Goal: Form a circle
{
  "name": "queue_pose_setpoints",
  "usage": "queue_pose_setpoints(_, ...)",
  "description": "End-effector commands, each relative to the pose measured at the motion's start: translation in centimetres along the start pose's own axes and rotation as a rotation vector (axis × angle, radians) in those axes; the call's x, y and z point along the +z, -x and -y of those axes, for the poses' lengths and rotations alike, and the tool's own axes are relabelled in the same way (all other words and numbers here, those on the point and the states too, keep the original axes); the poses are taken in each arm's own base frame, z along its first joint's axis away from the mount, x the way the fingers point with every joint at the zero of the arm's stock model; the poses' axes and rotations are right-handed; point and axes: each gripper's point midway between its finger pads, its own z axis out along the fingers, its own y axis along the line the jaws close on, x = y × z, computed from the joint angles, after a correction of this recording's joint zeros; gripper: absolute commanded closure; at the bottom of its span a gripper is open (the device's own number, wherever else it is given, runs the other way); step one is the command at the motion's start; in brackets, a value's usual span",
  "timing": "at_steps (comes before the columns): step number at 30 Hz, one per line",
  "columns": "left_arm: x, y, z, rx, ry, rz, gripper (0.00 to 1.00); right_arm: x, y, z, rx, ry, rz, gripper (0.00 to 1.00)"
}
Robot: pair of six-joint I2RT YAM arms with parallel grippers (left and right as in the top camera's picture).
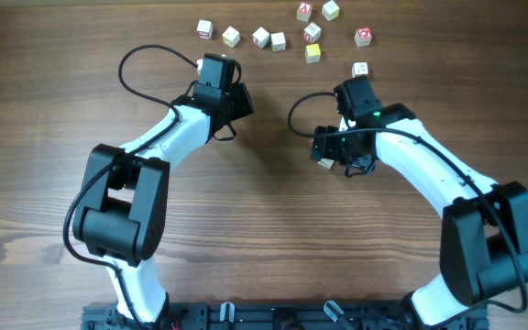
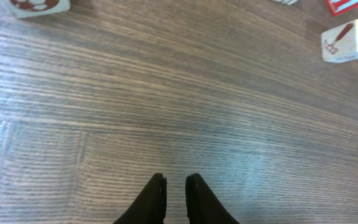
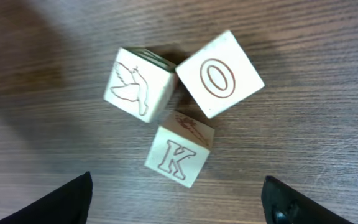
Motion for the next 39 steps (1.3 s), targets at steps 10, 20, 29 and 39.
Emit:
queue_pose_setpoints(10,0.3,-0.1,-0.6,-0.010,0.021,-0.004,0.83,3.8,-1.0,1.0,0.032,-0.087,-0.032,0.48)
queue_pose_setpoints(20,0.3,-0.2,-0.7,-0.010,0.024,-0.007,0.83,3.8,-1.3,0.8,-0.025,-0.092,-0.040,0.71)
queue_pose_setpoints(29,0.3,-0.2,-0.7,-0.010,0.024,-0.008,0.82,3.8,-0.8,1.5,-0.137,-0.128,-0.017,0.73)
queue_pose_setpoints(39,0.3,-0.2,-0.7,-0.010,0.024,-0.008,0.82,3.8,-0.2,1.5,-0.174,-0.139,0.007,0.73)
